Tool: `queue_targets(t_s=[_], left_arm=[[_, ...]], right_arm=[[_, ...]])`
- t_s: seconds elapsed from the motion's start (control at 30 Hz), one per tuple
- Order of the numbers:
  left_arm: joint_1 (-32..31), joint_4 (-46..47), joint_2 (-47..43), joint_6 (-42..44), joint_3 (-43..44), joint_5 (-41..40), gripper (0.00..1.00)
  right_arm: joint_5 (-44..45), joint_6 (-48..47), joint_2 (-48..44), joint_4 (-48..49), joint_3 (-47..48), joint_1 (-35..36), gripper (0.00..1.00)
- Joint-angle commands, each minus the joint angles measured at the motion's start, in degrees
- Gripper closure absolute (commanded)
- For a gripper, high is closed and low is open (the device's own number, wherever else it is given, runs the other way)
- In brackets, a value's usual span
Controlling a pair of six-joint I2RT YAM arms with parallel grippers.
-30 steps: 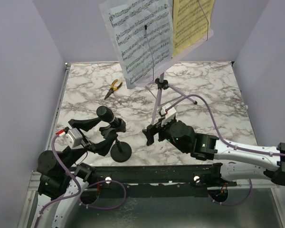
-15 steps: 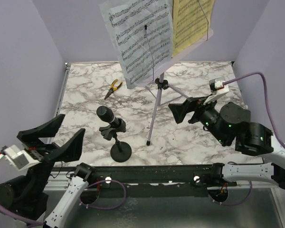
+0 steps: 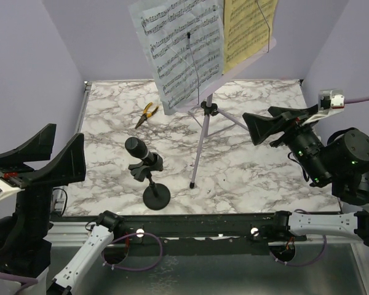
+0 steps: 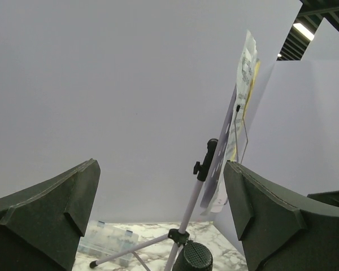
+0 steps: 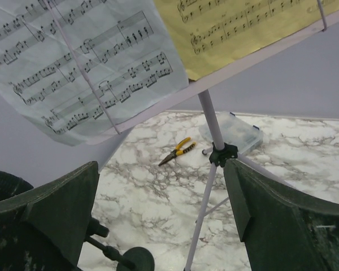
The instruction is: Set up the instrument practice props
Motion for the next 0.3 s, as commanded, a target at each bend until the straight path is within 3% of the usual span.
queue_targets(t_s=[0.0, 0.27], left_arm=[[-0.2, 2.8, 1.3, 1.2, 1.1, -1.3, 0.01], [-0.2, 3.9, 2.0, 2.0, 1.5, -0.8, 0.01]], right_arm=[[1.0, -5.2, -0.9, 7.1, 0.4, 0.4, 0.00], [2.6, -7.3, -2.5, 9.5, -0.3, 0.3, 0.00]])
